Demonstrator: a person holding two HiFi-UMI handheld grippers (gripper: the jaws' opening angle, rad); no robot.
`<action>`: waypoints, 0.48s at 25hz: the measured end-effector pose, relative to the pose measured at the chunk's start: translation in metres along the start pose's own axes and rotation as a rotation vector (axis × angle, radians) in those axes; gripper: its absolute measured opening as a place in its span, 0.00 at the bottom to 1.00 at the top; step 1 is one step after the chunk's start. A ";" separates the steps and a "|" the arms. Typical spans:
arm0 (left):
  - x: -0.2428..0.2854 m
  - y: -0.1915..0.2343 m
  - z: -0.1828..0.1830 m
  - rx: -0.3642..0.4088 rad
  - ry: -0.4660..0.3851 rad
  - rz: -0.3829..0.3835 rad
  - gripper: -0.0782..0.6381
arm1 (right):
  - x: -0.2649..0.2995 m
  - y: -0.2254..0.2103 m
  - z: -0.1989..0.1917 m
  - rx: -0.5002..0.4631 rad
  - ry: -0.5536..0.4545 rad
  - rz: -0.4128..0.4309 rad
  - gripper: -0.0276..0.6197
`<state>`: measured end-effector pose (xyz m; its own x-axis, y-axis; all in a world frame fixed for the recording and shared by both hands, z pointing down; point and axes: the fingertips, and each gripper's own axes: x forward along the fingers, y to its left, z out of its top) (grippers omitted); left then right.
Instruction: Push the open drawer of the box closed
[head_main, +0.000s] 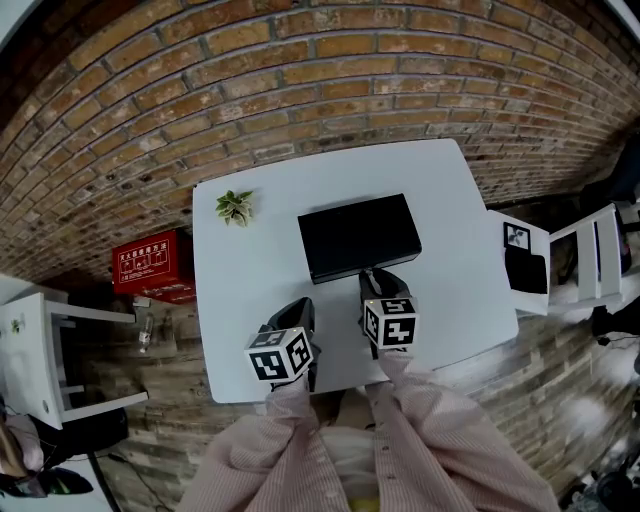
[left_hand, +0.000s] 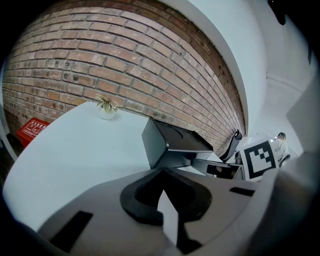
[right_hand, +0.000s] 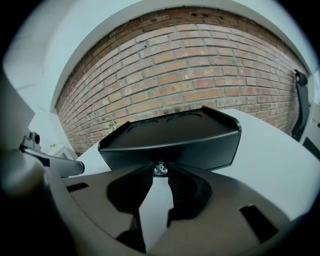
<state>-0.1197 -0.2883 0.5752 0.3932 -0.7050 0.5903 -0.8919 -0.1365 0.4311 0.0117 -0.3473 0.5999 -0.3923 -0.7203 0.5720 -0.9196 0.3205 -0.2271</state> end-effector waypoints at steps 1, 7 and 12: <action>-0.001 0.000 0.000 0.001 -0.001 -0.001 0.10 | -0.001 -0.001 0.001 -0.002 -0.008 -0.002 0.16; -0.010 -0.005 0.000 0.011 -0.020 -0.009 0.10 | -0.018 -0.001 0.009 -0.030 -0.068 -0.009 0.16; -0.023 -0.016 0.016 0.066 -0.077 -0.037 0.10 | -0.035 0.004 0.014 -0.074 -0.103 0.014 0.16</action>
<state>-0.1180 -0.2806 0.5438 0.4101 -0.7499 0.5191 -0.8908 -0.2073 0.4043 0.0215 -0.3298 0.5677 -0.4082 -0.7736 0.4847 -0.9117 0.3723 -0.1736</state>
